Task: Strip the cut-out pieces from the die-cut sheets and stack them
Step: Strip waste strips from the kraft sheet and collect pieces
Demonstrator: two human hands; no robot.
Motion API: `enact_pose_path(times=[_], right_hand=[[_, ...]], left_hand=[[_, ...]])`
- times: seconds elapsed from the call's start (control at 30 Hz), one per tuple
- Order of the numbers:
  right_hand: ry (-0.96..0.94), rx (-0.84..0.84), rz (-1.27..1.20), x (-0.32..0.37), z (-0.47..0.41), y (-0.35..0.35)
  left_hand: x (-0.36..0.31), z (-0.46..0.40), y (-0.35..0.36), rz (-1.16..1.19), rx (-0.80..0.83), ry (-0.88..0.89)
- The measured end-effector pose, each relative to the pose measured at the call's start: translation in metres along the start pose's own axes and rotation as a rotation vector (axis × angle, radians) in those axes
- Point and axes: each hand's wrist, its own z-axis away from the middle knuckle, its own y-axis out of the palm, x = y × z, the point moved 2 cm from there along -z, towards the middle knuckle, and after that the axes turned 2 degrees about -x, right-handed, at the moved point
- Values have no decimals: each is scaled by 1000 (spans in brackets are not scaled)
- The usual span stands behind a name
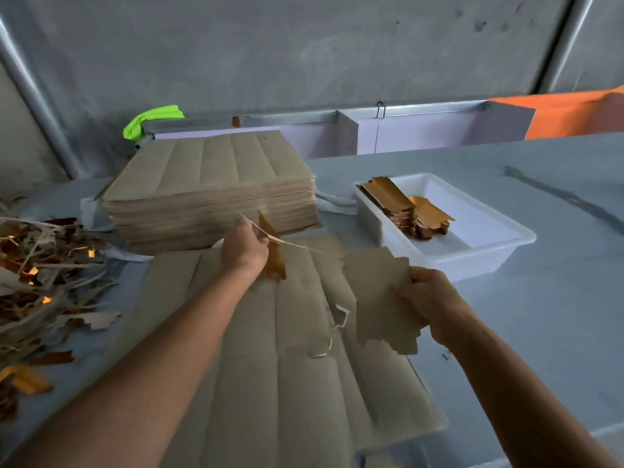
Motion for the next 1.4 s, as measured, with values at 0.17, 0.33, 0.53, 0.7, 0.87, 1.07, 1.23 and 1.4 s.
enact_pose_path(times=[0.17,0.33,0.53,0.7,0.87,1.07,1.23,1.4], right_hand=[[186,-148,-423,-30,19,-7],[186,-169,-444,-39,32,-26],[178,-136,-485,-52,44,-27],[172,-98,-489,-60,58,-20],[164,-87,-534,-66,70,-18],[175,-75,-563,-75,84,-13],[142,-131,-616,-75,92,-9],[-102,-326,-453,-59,101,-7]], left_hand=[[14,17,13,469,94,-367],[22,19,-3,721,159,-527],[-3,70,-21,165,342,-84],[-12,151,-33,-436,334,348],[8,220,-28,-376,967,656],[35,231,-26,-407,918,723],[35,217,-50,-60,896,568],[40,199,-65,412,407,115]])
